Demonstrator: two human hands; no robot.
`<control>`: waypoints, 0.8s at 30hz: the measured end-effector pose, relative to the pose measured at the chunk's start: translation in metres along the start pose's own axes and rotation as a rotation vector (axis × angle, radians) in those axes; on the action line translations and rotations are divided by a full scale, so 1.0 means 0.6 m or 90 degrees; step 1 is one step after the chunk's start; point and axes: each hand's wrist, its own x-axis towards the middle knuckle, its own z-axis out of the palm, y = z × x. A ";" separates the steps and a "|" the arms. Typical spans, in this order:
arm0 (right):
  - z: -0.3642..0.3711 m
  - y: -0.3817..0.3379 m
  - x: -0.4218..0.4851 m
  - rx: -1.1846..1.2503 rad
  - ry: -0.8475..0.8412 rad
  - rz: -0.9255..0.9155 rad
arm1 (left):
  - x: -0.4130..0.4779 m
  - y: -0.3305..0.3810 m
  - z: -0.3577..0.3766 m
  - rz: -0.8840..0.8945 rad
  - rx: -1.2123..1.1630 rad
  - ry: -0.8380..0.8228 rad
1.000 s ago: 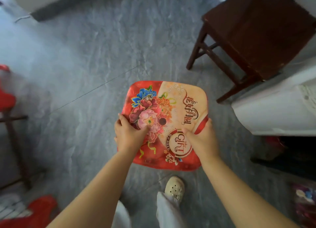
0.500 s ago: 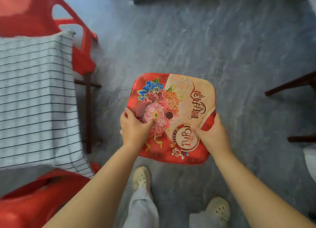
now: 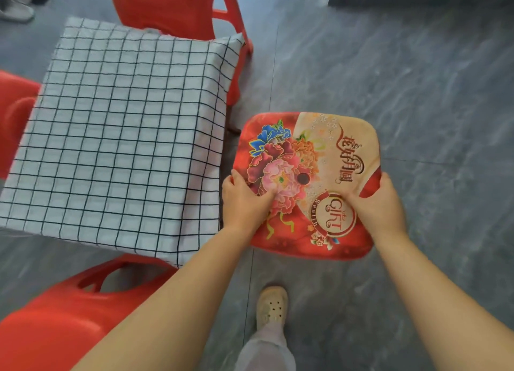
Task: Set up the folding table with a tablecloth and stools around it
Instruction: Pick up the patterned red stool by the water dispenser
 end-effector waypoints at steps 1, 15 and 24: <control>0.002 -0.001 0.012 -0.009 0.002 -0.003 | 0.009 -0.002 0.003 0.009 -0.004 -0.005; 0.041 0.026 0.078 -0.005 -0.016 0.016 | 0.077 0.009 0.020 0.123 0.170 -0.041; 0.025 0.007 0.028 -0.275 -0.034 -0.029 | 0.057 0.041 0.009 0.070 0.370 -0.075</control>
